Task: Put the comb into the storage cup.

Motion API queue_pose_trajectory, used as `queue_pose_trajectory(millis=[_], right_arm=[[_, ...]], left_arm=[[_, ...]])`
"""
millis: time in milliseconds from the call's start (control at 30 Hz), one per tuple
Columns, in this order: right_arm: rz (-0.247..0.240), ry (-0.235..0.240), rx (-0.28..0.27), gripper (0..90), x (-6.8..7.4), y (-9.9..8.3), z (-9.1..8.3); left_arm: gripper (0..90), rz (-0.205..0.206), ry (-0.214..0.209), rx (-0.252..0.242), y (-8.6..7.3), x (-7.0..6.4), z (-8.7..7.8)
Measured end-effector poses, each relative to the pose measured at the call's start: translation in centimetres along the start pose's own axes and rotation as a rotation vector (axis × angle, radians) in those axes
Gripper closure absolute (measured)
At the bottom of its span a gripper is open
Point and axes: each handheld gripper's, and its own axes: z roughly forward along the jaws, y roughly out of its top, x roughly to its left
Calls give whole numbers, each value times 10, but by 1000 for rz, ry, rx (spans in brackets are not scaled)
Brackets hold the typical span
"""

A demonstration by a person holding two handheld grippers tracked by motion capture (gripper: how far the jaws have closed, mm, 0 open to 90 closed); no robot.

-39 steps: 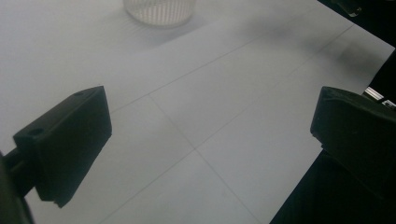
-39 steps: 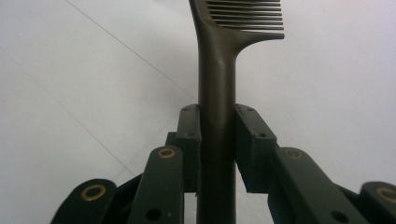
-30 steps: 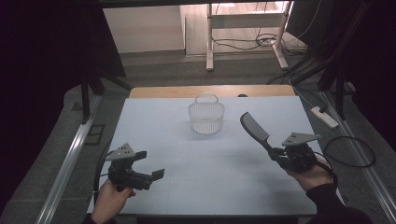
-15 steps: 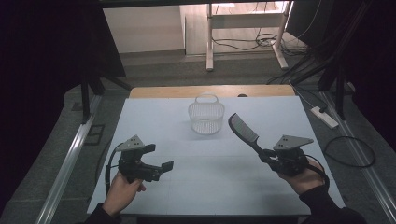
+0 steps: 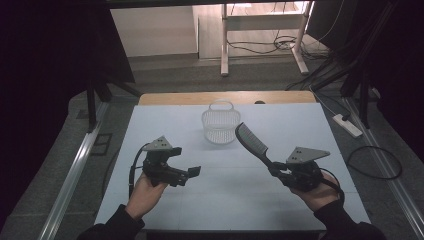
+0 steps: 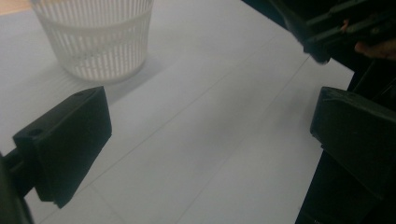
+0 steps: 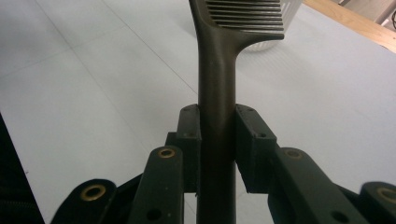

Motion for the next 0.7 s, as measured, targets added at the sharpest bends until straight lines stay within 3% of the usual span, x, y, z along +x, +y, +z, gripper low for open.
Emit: queue_pose_trajectory(millis=[267,433,700], right_arm=[[-10,24,-17,727,9,4,5],[-10,34,-32,727,12,5,7],[-25,39,-42,727,19,8,11]], left_arm=[[0,-35,-72,-31,19,0,16],[0,-18,-71,-22,29,-6,27],[0,-53,-89,-5,41,-7,41]])
